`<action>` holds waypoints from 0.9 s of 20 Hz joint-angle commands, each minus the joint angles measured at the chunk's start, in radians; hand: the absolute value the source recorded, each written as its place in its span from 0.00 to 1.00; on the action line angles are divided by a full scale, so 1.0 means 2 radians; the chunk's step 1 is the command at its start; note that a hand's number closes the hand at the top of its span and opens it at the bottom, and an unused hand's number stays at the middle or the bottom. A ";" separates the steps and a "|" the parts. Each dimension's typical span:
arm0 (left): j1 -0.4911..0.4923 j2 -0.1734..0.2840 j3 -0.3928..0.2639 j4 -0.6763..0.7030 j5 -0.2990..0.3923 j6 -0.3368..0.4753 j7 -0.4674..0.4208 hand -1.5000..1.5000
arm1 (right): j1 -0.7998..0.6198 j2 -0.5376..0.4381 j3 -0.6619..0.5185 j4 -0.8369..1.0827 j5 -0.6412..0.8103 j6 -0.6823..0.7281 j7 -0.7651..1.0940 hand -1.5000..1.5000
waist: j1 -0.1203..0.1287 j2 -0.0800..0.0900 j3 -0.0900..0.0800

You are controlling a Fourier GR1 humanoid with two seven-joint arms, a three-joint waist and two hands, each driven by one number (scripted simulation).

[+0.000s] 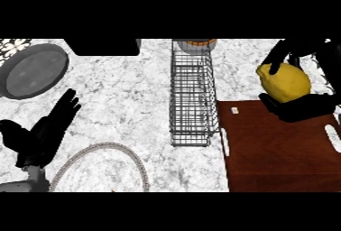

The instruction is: Pick the lemon from the tray and place it in the tiered basket

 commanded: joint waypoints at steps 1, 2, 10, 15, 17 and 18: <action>-0.003 -0.006 -0.007 -0.011 -0.008 0.001 0.012 0.50 | -0.020 0.061 0.058 -0.049 0.029 -0.016 0.096 1.00 | 0.001 0.001 0.000; -0.019 -0.007 0.001 0.022 -0.016 0.001 -0.005 0.50 | -0.036 0.057 0.044 -0.001 0.033 -0.017 0.070 1.00 | 0.002 0.002 0.000; 0.001 -0.007 0.005 -0.020 -0.013 -0.007 0.020 0.50 | -0.062 0.111 0.092 0.054 0.097 -0.035 0.111 1.00 | 0.005 0.002 0.001; -0.005 -0.013 0.022 0.019 -0.011 -0.021 -0.017 0.50 | -0.043 0.126 0.093 0.032 0.105 -0.023 0.118 1.00 | 0.001 0.002 0.001; -0.018 -0.013 0.024 0.047 -0.022 -0.018 -0.026 0.50 | -0.051 0.149 0.119 0.062 0.142 -0.052 0.111 1.00 | 0.002 0.002 0.001; -0.025 -0.024 0.011 0.026 -0.037 0.002 -0.003 0.50 | -0.071 0.132 0.094 0.104 0.140 -0.051 0.075 1.00 | 0.002 0.002 0.001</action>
